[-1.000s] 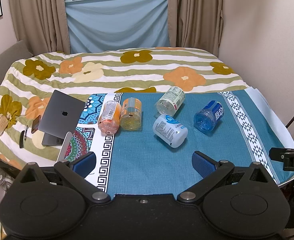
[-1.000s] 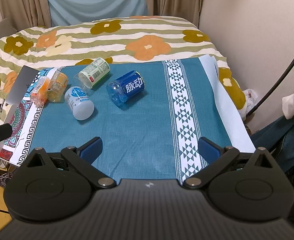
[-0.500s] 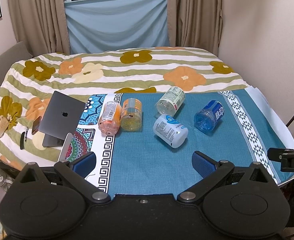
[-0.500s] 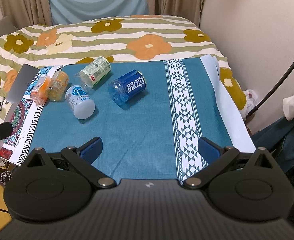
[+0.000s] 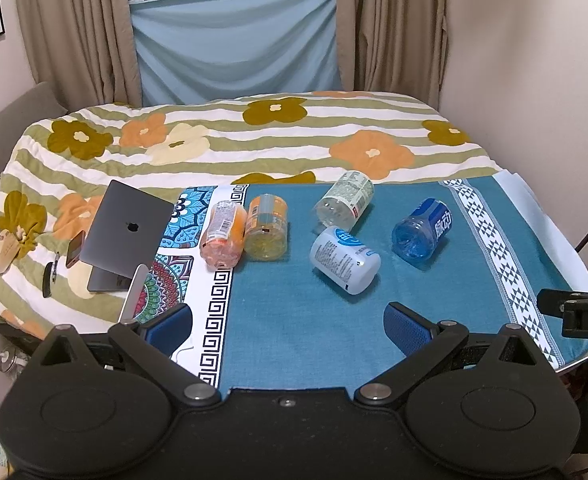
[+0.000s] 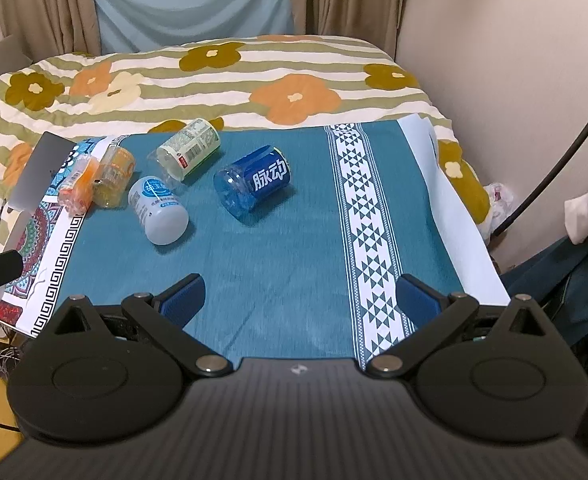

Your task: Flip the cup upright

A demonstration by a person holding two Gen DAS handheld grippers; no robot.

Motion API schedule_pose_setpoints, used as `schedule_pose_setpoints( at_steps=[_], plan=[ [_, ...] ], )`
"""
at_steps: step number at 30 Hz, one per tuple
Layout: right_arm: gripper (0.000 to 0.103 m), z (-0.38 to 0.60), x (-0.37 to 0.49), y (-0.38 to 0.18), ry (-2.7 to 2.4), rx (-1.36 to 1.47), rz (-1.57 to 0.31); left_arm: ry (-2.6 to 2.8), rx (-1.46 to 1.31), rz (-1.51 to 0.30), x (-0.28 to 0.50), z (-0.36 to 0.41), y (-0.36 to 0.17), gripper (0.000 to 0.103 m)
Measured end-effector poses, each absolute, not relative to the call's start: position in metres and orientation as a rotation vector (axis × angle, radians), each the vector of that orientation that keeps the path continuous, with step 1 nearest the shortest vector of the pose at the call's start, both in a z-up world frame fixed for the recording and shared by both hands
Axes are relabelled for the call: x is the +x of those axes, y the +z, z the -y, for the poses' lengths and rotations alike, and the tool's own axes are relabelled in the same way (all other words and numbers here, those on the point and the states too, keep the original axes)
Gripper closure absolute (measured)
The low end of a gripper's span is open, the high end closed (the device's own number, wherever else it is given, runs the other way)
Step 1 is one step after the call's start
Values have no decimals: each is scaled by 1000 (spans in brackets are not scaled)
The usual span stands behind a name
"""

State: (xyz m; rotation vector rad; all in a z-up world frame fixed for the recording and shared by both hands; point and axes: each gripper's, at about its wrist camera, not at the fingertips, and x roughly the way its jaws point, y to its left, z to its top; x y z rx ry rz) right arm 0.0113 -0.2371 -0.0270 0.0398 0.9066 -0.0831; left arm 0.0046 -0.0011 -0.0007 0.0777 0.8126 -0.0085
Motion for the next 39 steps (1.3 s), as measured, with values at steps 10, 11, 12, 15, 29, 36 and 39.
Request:
schedule_pose_setpoints(
  at_steps=[10,11,12,15,29,36,39],
  plan=[
    [0,239,15,-23,-87,37,-889,-11,72,-840,14,-7,3,0],
    [0,239,17,-23,-82,30,-890,-11,69,-847,17,-10,4,0],
    [0,239,19,-22,-79,25,-890,-8,68,-851,20,-13,5,0],
    [0,238,26,-22,-64,21,-899,6,69,-864,34,-27,6,0],
    [0,210,60,-59,-4,-9,-1017,-53,101,-1023,160,-89,-15,0],
    [0,199,71,-83,-6,48,-1050,-90,108,-1154,229,-106,-54,3],
    [0,194,77,-91,-18,50,-1069,-108,100,-1219,255,-111,-72,6]
  ],
)
